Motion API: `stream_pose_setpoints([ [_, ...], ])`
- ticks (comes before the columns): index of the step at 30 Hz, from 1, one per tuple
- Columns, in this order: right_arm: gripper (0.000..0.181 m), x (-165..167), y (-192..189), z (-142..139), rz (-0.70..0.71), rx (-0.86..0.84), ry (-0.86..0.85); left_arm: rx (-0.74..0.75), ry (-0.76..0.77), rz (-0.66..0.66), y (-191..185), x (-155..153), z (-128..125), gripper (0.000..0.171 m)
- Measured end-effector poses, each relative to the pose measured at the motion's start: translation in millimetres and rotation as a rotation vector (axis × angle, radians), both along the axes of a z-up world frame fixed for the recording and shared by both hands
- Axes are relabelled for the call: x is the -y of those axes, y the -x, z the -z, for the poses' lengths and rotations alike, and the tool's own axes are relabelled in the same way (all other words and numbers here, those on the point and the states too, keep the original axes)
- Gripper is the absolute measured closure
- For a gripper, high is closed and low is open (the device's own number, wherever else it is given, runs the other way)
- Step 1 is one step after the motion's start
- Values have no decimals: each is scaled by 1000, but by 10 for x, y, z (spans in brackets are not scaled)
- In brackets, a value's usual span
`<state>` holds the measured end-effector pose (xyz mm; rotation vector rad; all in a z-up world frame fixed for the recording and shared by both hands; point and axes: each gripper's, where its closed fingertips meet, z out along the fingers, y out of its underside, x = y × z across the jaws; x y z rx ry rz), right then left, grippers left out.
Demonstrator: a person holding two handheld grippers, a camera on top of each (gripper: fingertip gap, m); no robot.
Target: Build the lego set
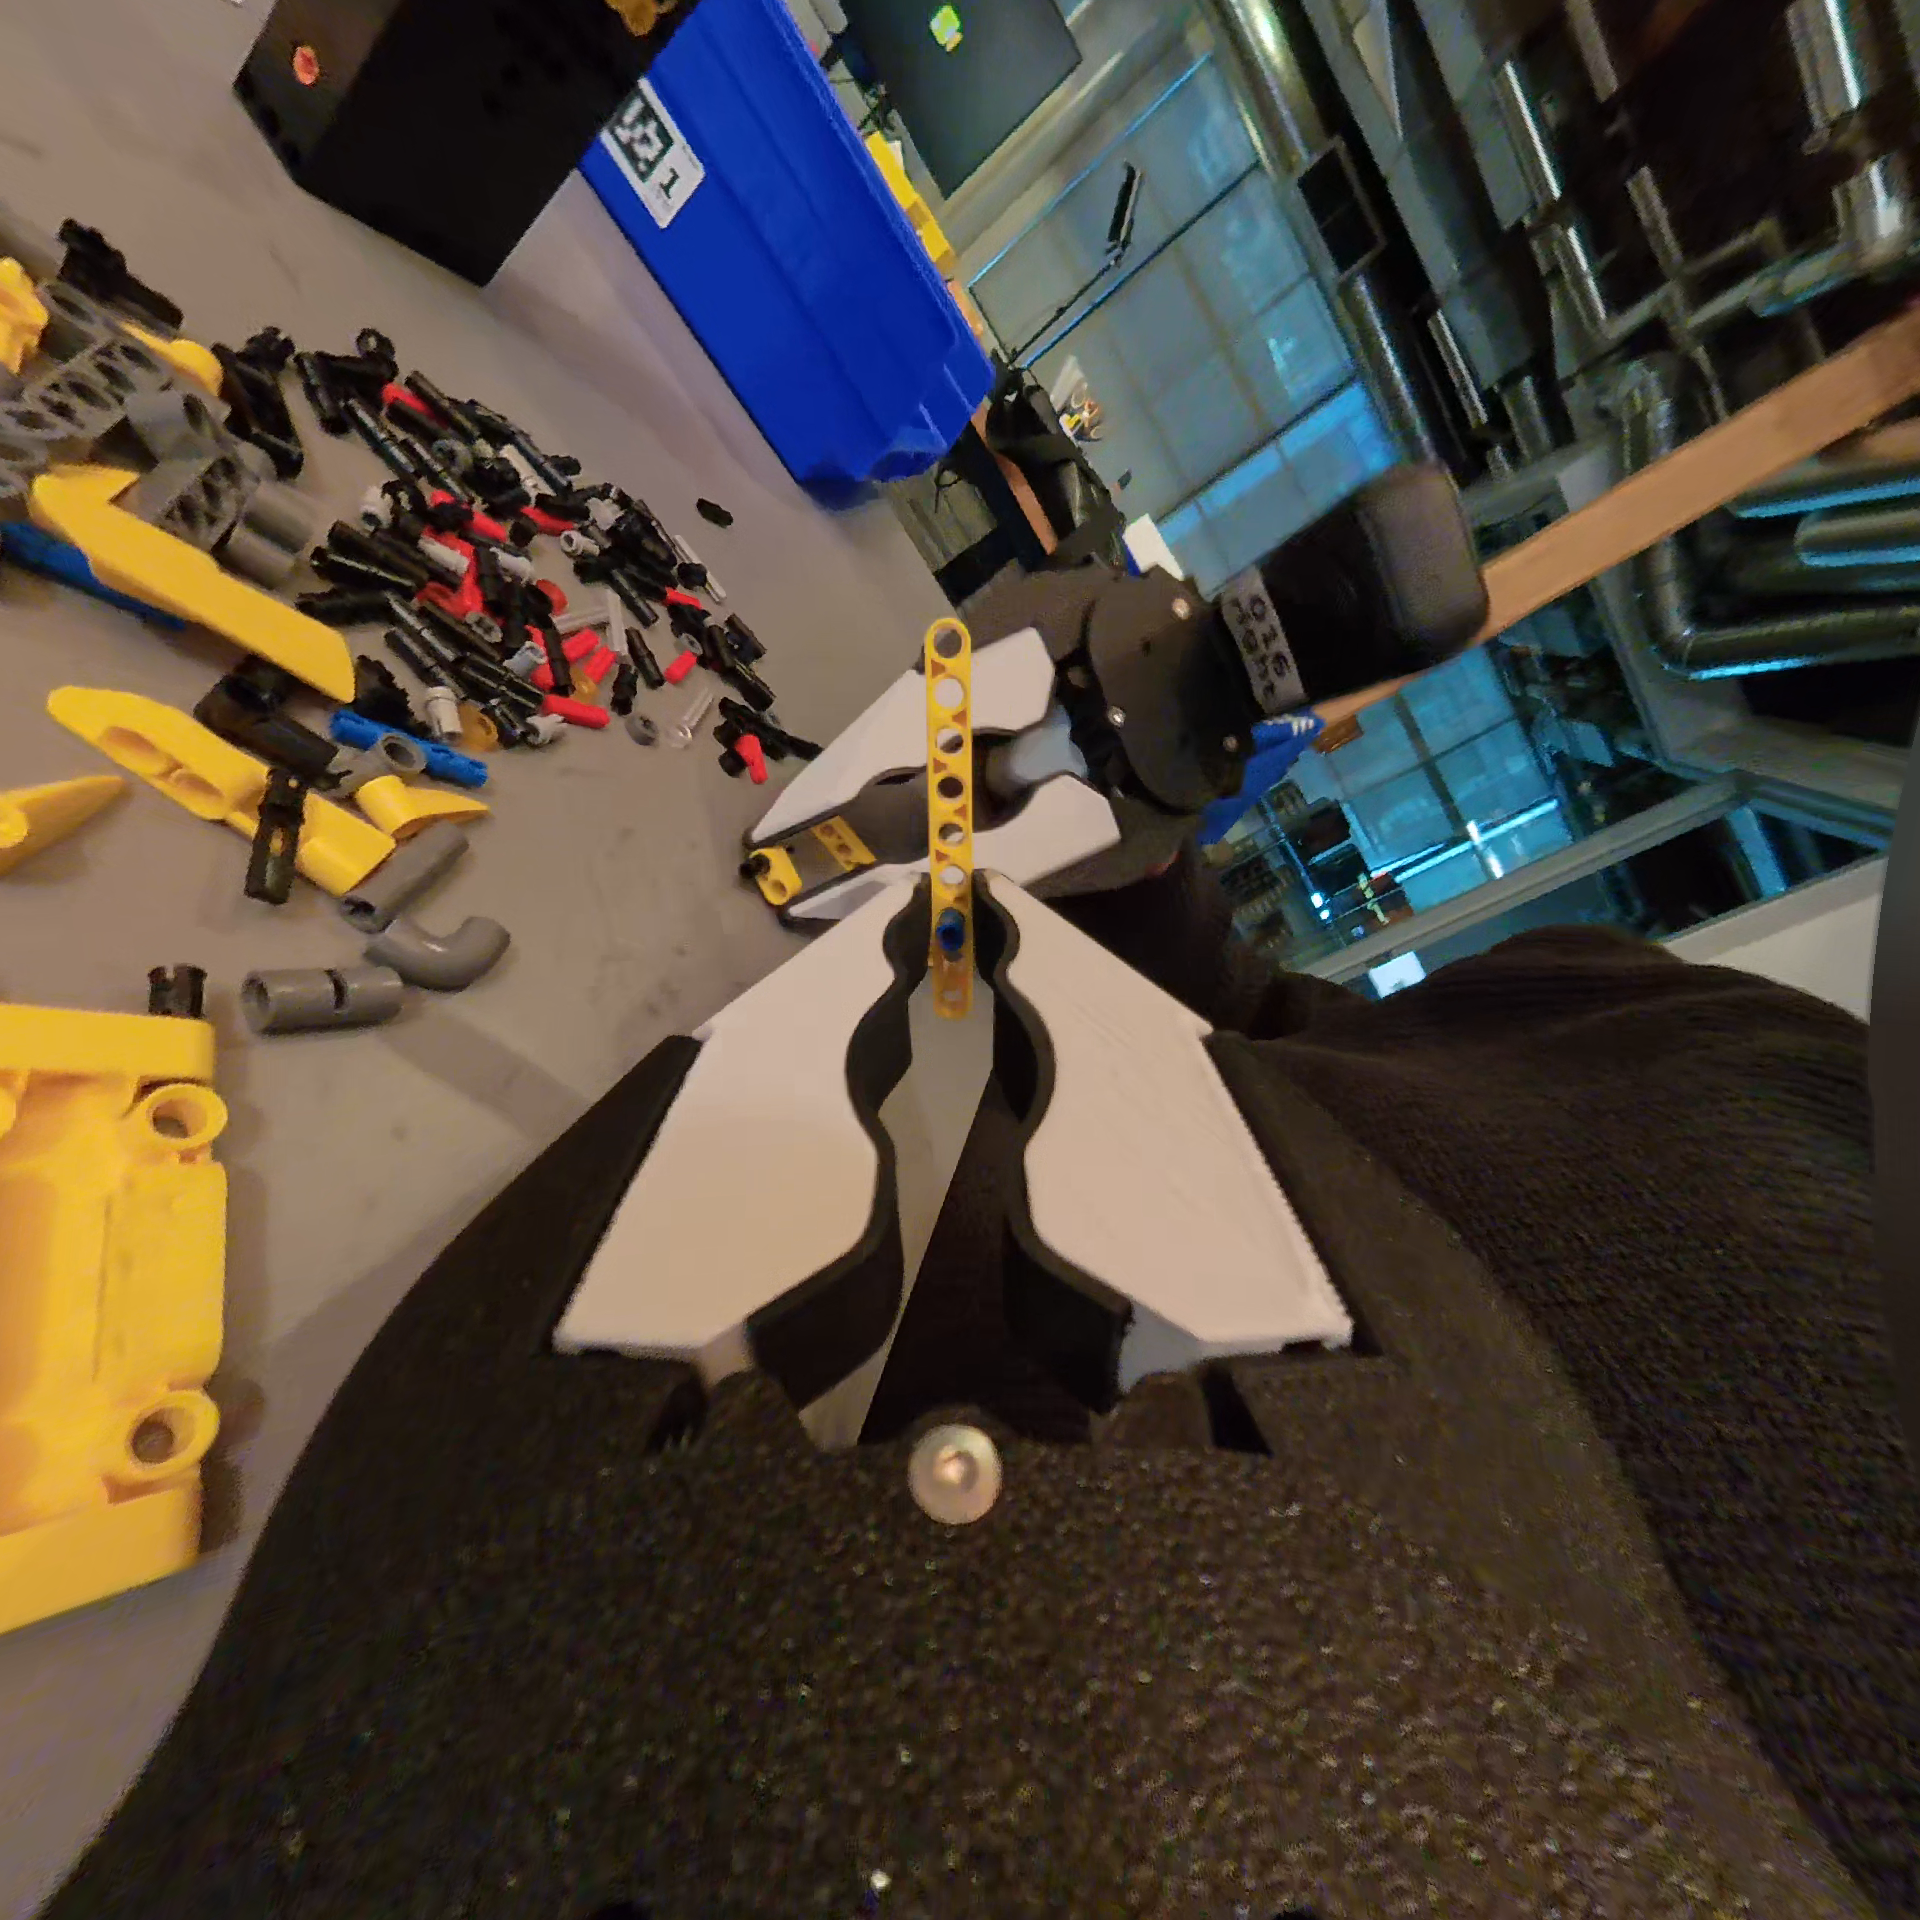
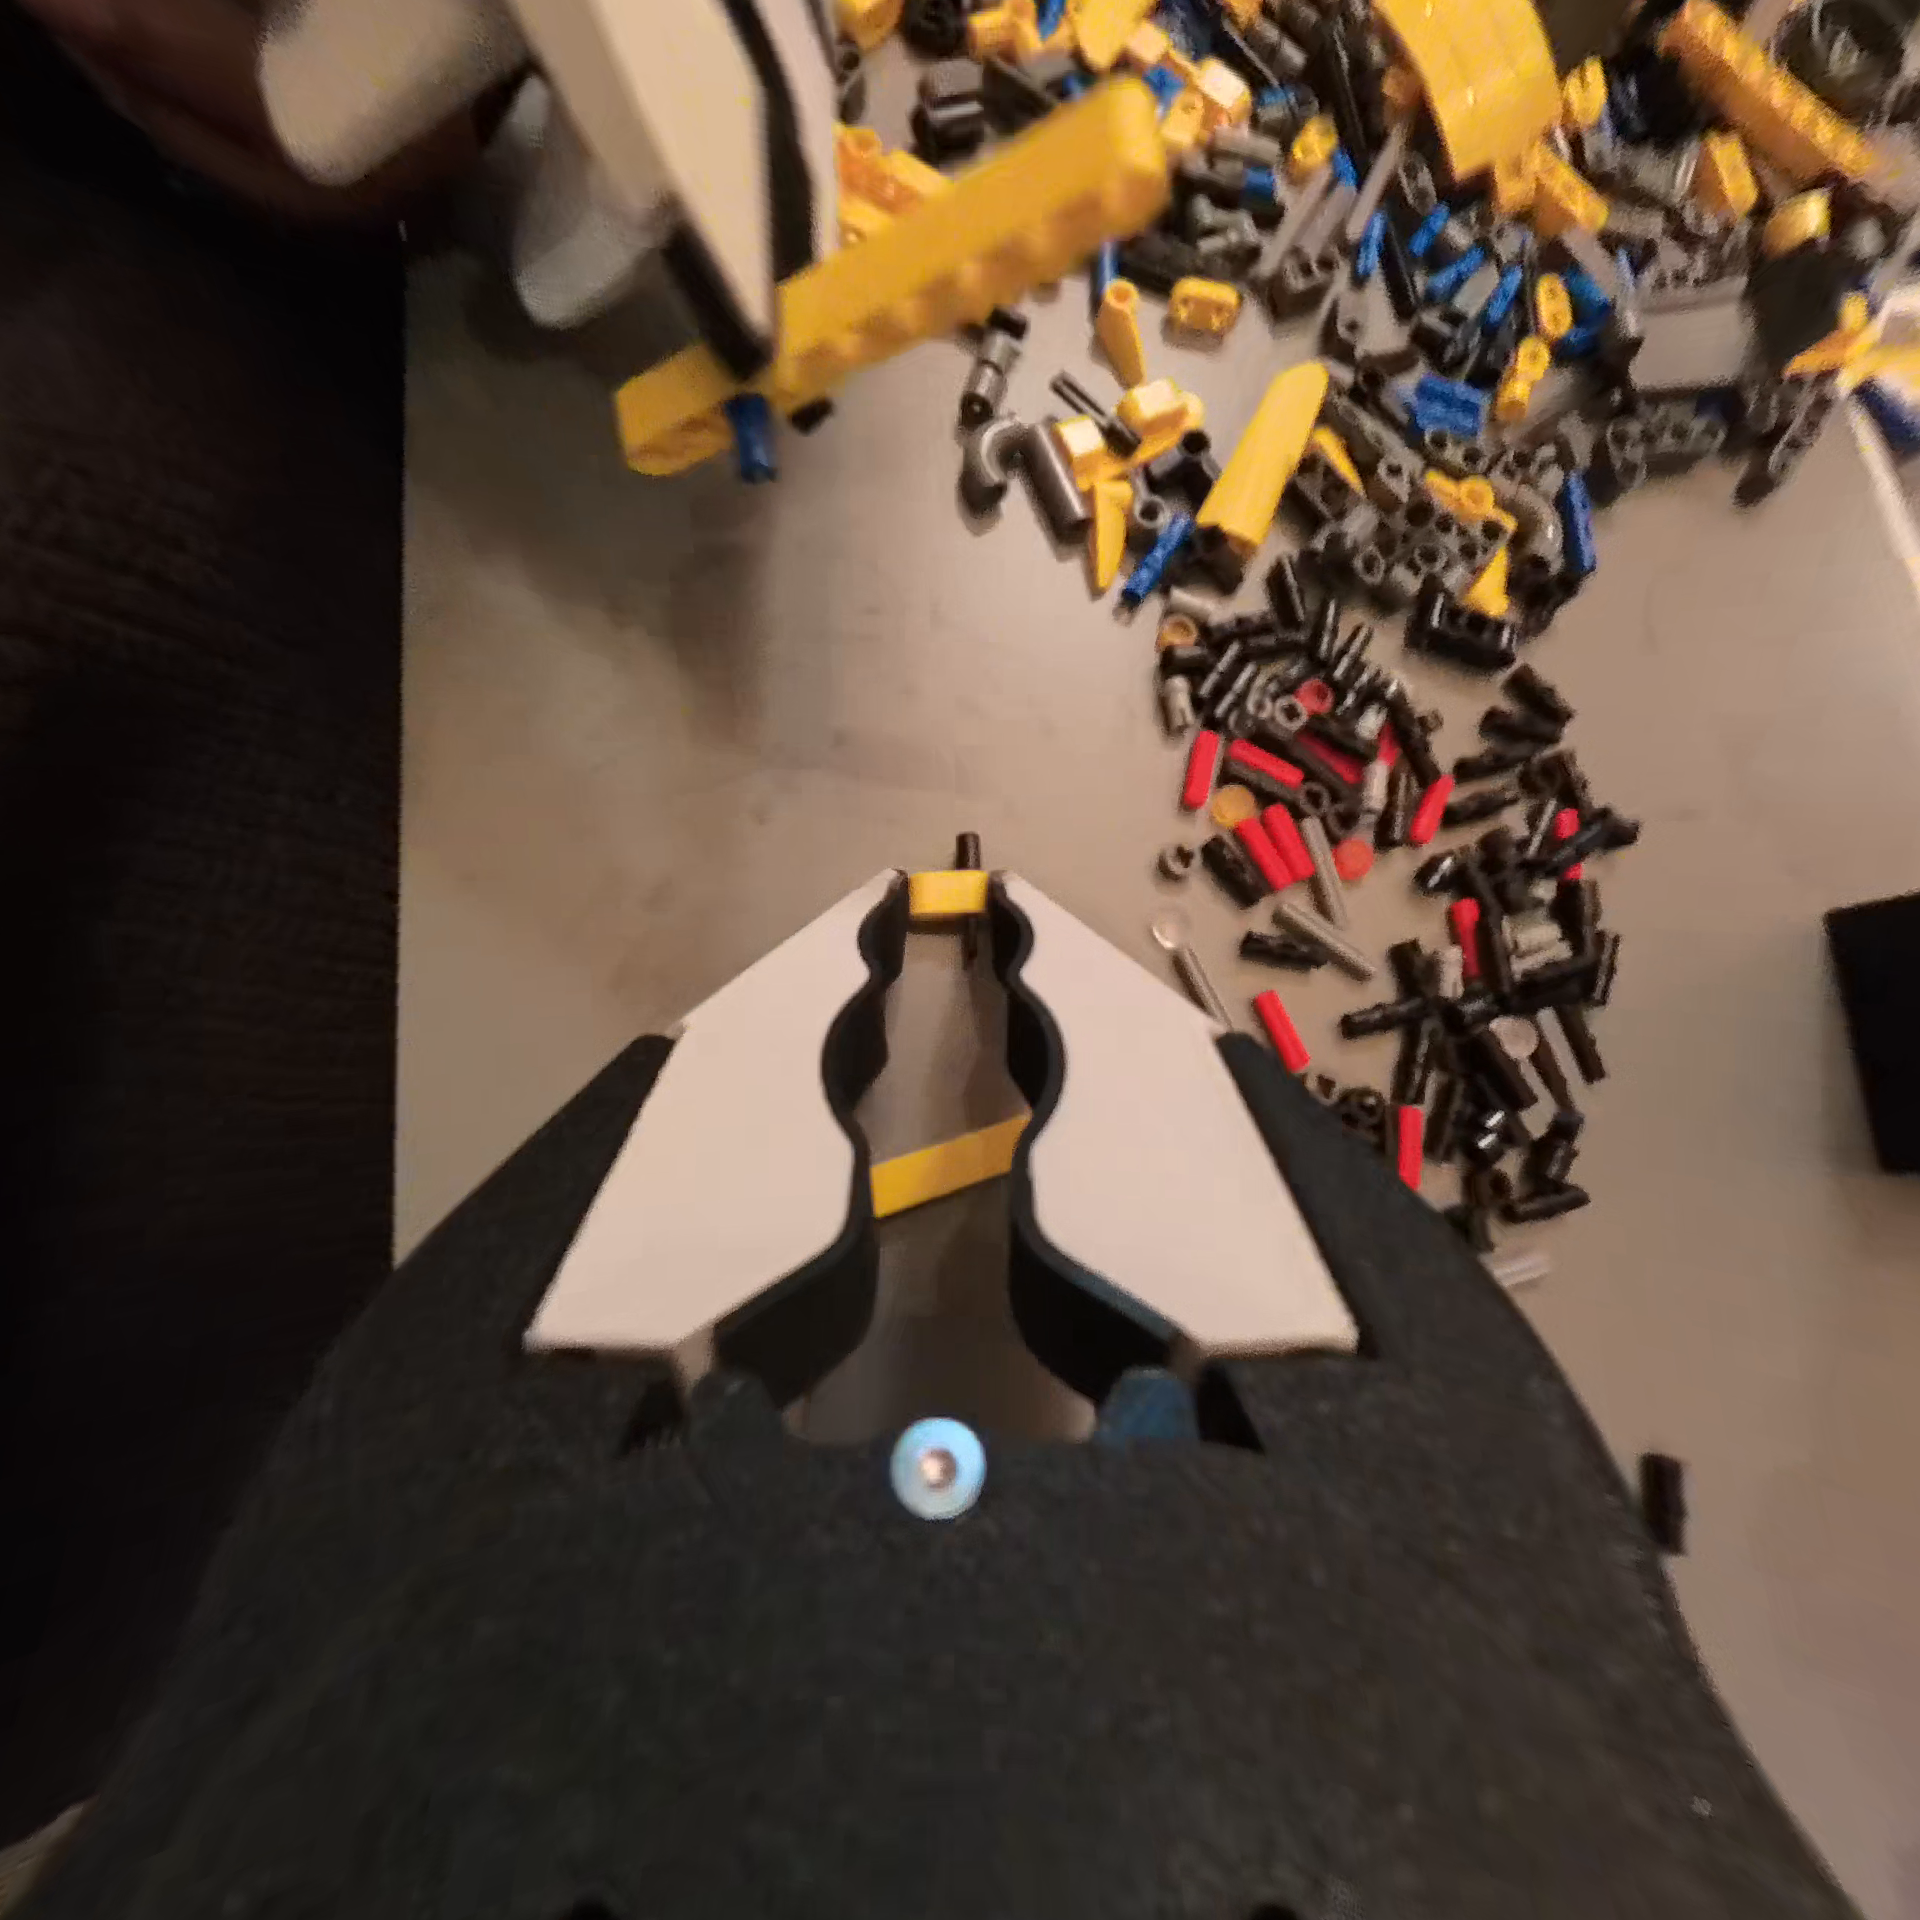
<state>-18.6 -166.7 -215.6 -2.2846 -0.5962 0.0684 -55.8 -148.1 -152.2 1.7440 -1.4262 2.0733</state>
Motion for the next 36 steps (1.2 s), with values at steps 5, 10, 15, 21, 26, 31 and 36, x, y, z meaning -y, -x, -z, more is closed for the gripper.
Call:
stream_pose_setpoints([
  [5,166,-173,151,-436,-26,143,-271,-9,168,-2,-3,-59,-72,165],
  [10,166,-255,282,-679,-43,210,-334,3,361,49,37,-76,-176,165],
  [15,166,-272,358,-805,-49,204,-328,17,403,65,50,-84,-221,165],
  [21,166,-244,414,-817,-63,158,-279,17,391,68,44,-66,-215,165],
  [26,166,-236,413,-759,-74,168,-257,10,346,64,42,-38,-185,165],
  [31,166,-208,408,-721,-79,195,-234,8,258,51,32,-2,-138,165],
  [36,166,-187,404,-658,-83,203,-202,9,153,34,32,24,-80,166],
])
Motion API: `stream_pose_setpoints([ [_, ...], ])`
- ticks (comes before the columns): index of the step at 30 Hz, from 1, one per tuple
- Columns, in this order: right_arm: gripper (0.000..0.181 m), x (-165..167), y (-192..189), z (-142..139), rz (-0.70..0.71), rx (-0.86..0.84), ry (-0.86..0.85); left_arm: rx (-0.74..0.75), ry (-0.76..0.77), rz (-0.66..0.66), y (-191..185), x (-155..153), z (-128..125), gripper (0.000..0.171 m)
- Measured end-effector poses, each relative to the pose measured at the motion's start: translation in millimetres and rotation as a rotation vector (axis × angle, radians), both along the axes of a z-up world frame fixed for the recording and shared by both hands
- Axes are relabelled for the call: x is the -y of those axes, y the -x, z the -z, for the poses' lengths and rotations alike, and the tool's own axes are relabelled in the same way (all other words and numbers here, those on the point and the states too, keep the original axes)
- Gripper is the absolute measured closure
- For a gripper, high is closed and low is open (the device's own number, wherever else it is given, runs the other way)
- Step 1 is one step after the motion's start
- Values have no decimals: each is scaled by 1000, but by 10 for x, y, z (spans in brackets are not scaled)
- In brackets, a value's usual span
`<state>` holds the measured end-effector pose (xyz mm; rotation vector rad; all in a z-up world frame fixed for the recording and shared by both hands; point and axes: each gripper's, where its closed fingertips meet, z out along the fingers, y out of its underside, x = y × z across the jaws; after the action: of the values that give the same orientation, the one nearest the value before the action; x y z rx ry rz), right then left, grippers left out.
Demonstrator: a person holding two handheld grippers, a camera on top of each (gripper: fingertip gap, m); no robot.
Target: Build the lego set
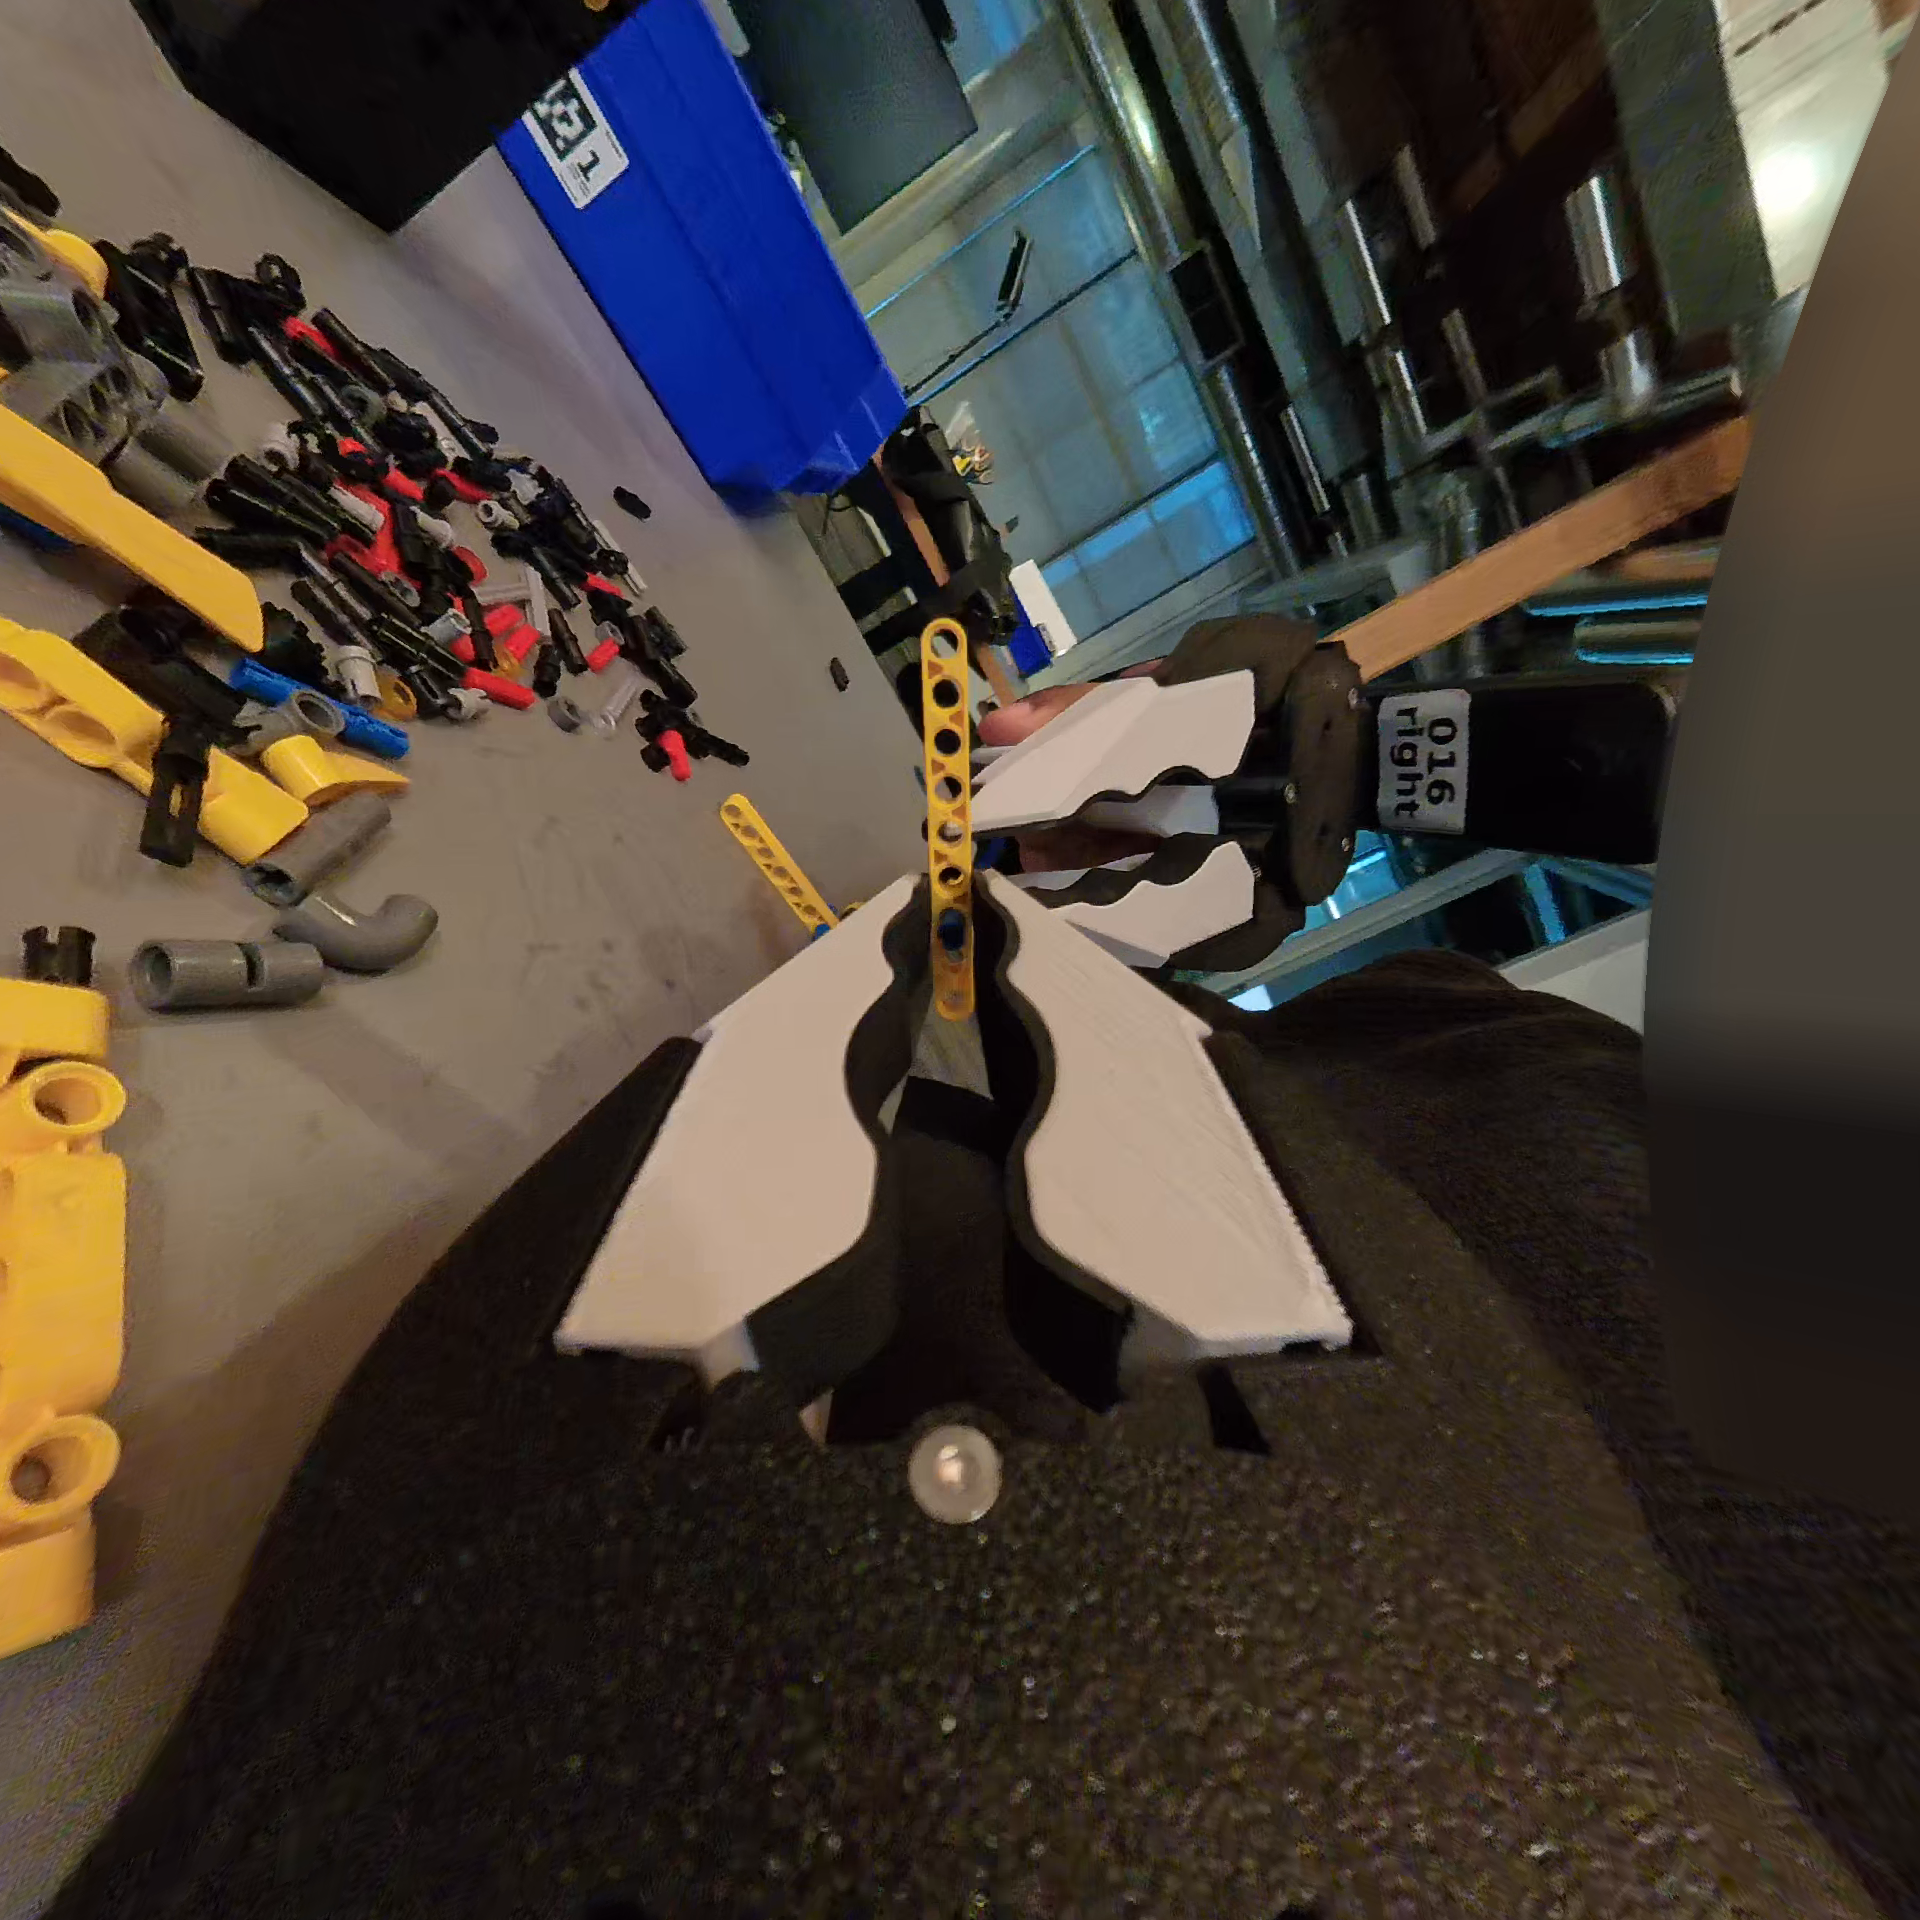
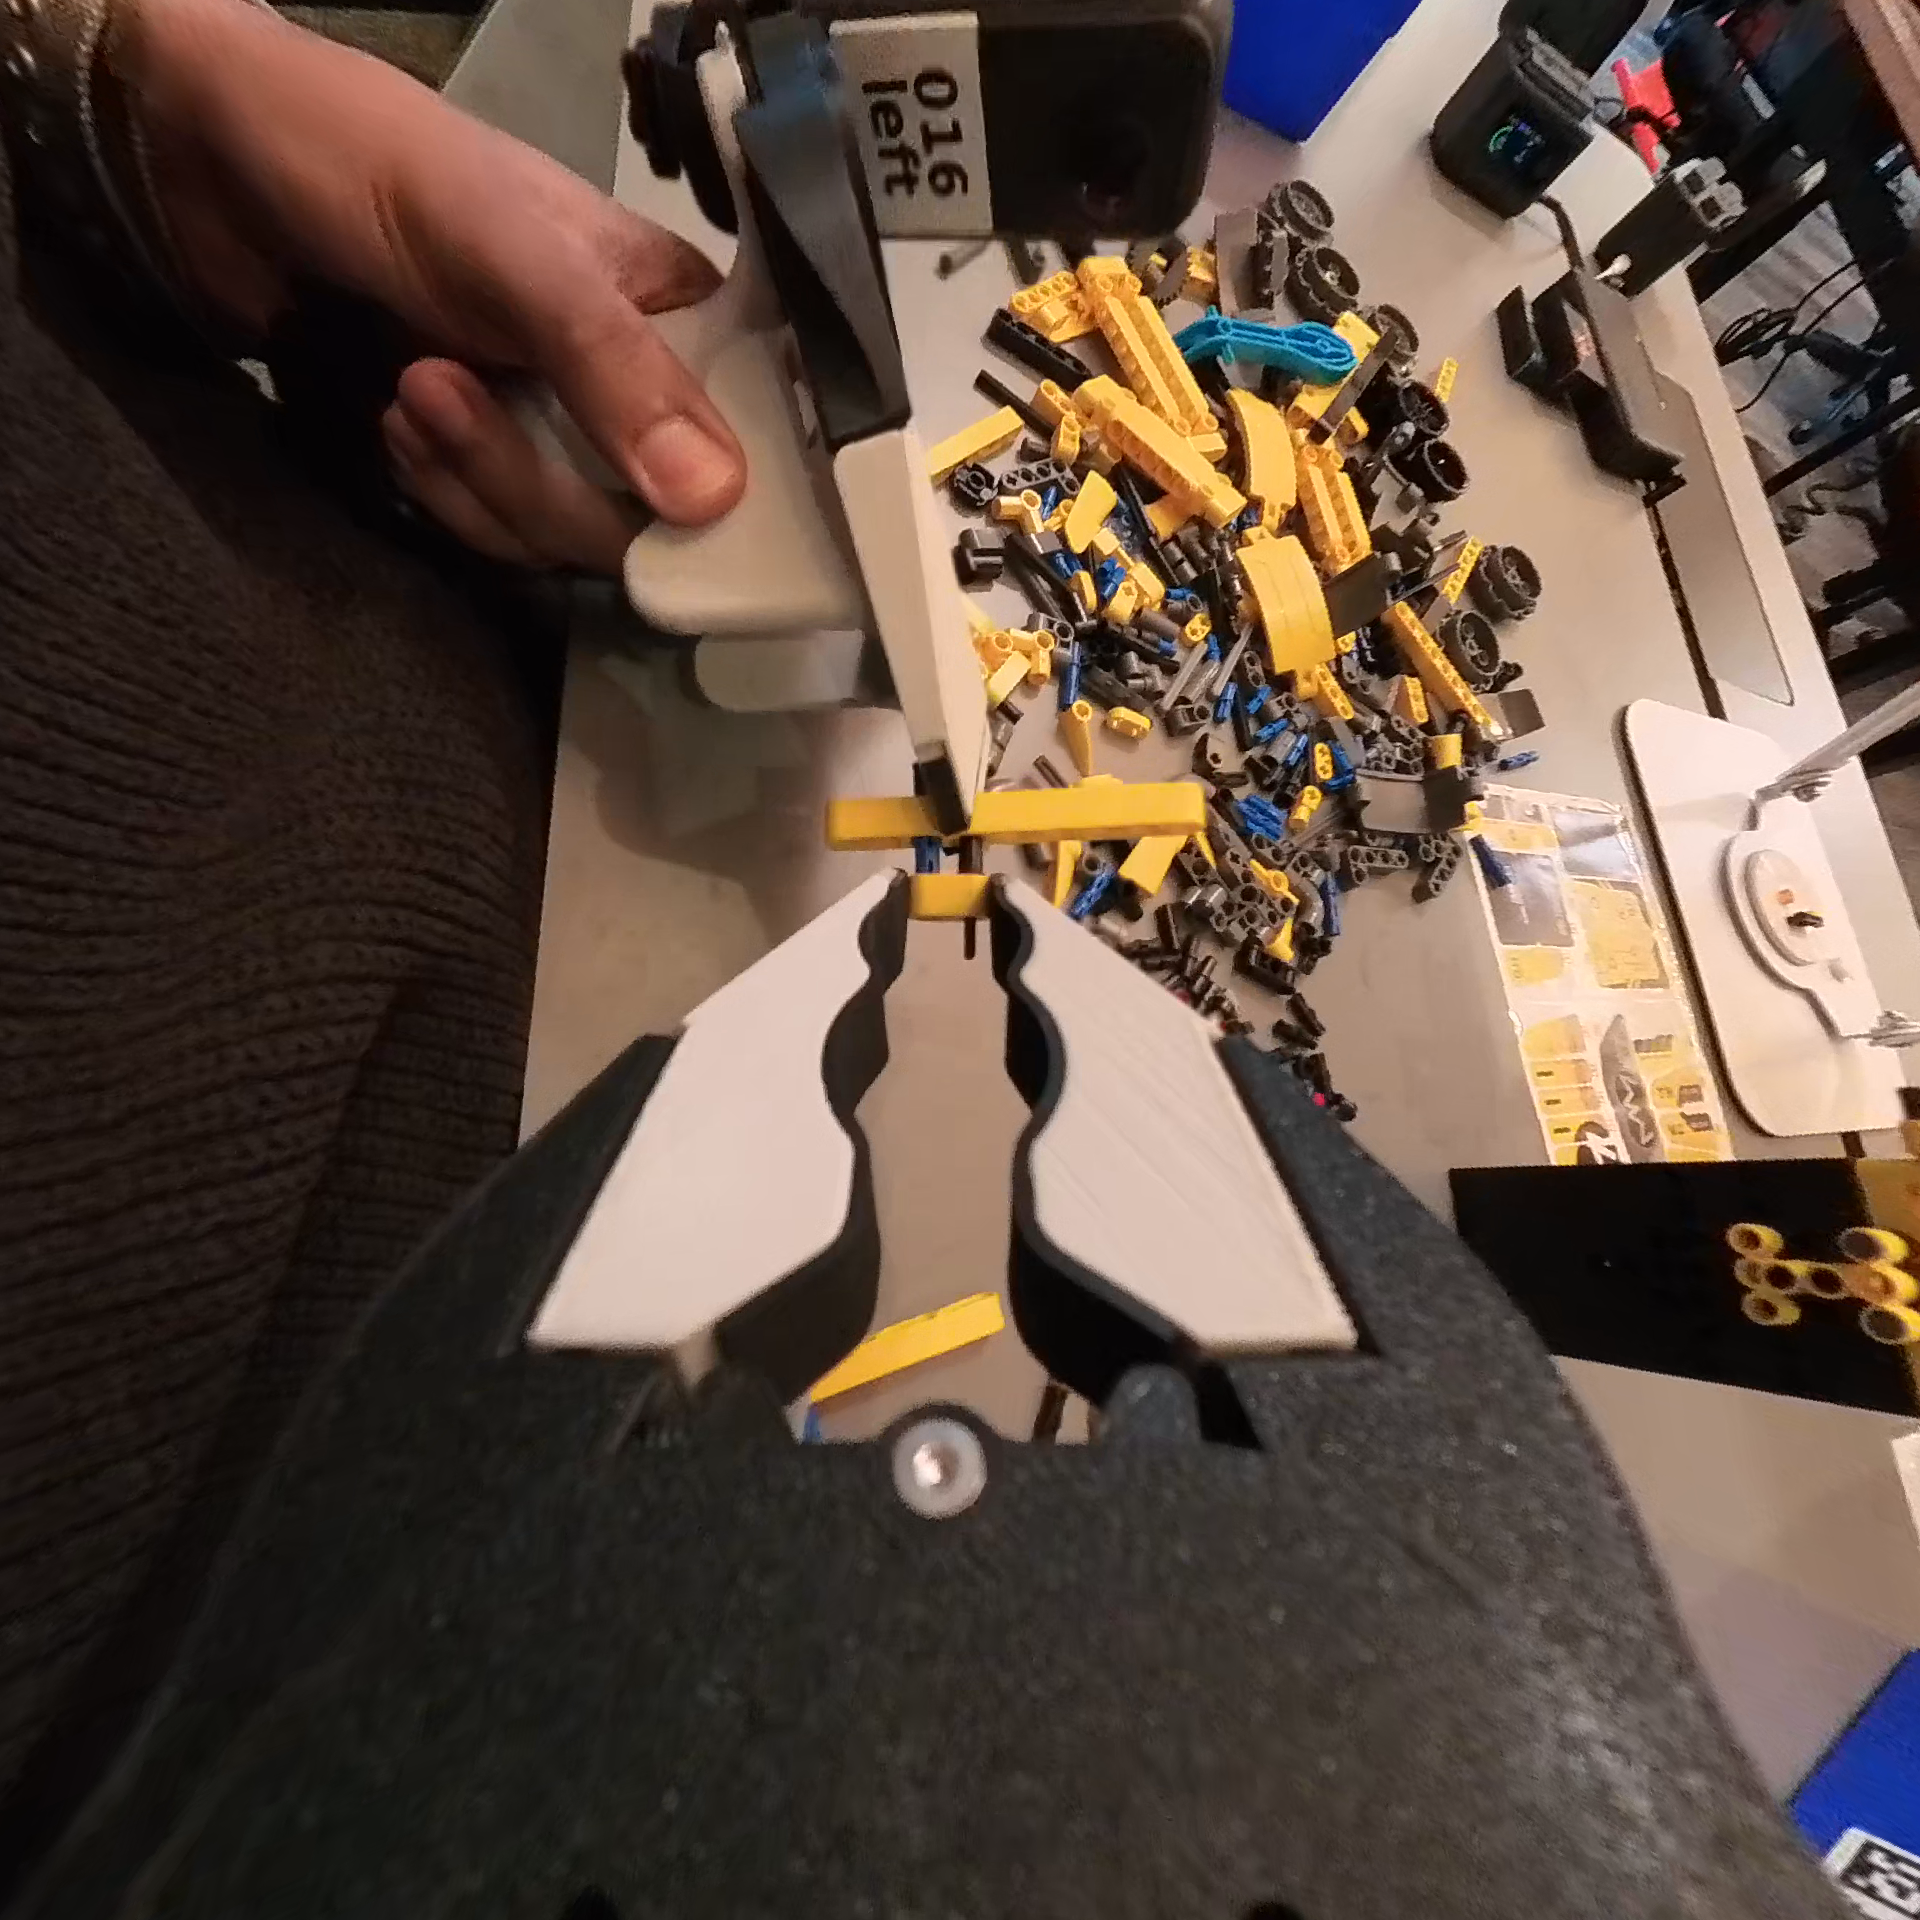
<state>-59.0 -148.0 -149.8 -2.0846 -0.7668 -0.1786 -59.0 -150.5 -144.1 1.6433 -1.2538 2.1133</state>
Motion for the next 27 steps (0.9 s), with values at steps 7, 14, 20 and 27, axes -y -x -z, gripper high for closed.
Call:
stream_pose_setpoints([
  [7,166,30,24,21,-22,-7,-34,-13,4,20,17,29,32,166],
  [14,166,26,76,-82,-32,-28,-113,-5,184,54,54,12,-64,166],
  [20,166,34,89,-128,-15,-40,-130,20,188,44,67,16,-115,165],
  [27,166,52,61,-145,11,-171,-169,57,33,-4,47,42,-140,166],
])
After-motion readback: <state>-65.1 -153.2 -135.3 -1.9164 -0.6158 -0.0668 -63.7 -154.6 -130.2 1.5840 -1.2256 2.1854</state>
